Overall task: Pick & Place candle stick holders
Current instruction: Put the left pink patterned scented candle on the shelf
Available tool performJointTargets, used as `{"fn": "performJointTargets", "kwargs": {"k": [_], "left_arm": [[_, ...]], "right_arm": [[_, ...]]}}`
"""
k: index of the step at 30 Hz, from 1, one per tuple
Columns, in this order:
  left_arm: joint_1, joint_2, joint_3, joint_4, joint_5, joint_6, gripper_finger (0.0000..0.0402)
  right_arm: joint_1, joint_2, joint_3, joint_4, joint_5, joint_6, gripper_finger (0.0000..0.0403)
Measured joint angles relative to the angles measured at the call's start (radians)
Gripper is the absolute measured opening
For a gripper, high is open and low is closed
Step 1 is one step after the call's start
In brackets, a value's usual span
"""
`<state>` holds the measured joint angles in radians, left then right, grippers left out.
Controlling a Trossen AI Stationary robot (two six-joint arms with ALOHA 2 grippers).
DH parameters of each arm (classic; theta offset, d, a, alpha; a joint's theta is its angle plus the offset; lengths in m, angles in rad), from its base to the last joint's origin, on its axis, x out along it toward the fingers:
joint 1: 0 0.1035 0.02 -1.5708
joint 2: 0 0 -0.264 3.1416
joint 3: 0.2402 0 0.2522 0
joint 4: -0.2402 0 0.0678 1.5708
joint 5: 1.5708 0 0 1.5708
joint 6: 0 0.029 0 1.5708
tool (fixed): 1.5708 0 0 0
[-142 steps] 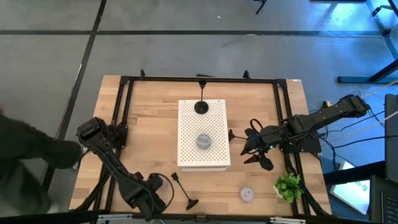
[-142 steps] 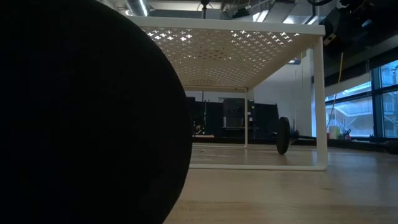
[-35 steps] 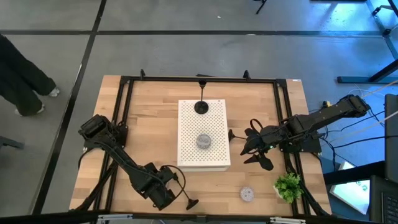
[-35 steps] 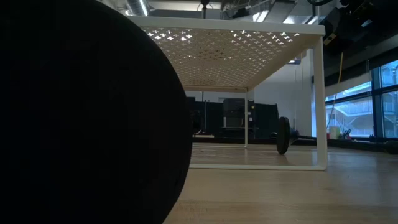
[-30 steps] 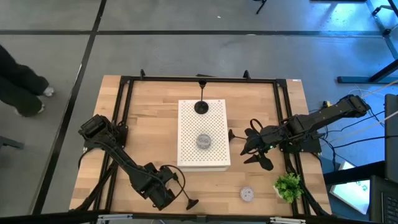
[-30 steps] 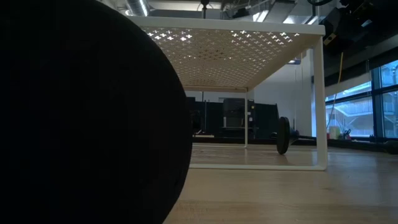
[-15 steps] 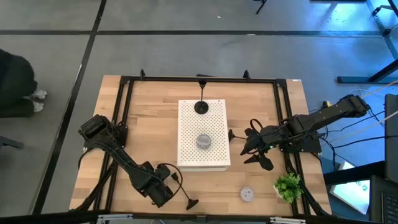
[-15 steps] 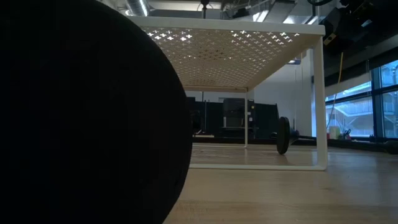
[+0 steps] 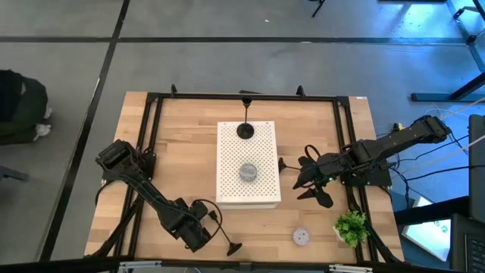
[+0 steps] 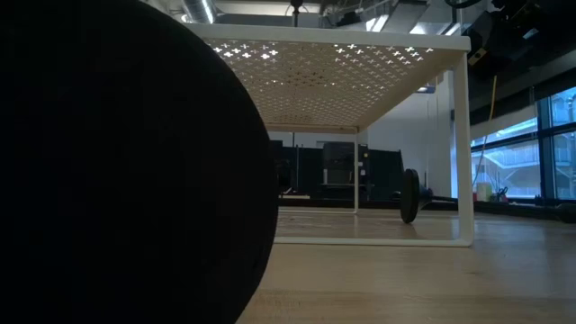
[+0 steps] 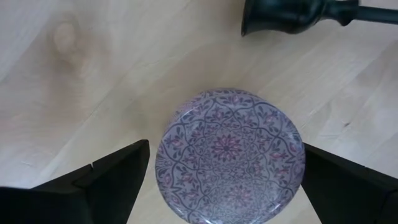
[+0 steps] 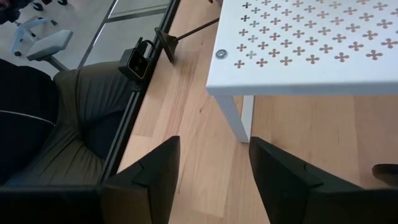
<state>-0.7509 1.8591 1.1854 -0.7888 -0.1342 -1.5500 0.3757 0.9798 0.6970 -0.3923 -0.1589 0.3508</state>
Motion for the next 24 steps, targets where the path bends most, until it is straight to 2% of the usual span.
{"fn": "performJointTargets", "kwargs": {"k": [4,17,24], "left_arm": [[0.0,0.0,0.0,0.002,-0.001,0.009,0.038],[0.006,0.0,0.0,0.0,-0.005,0.024,0.0304],[0.015,0.034,0.007,-0.007,0.009,0.051,0.0293]], "right_arm": [[0.0,0.0,0.0,0.0,0.0,0.0,0.0195],[0.0,0.0,0.0,0.0,0.0,0.0,0.0195],[0.0,0.0,0.0,0.0,0.0,0.0,0.0195]]}}
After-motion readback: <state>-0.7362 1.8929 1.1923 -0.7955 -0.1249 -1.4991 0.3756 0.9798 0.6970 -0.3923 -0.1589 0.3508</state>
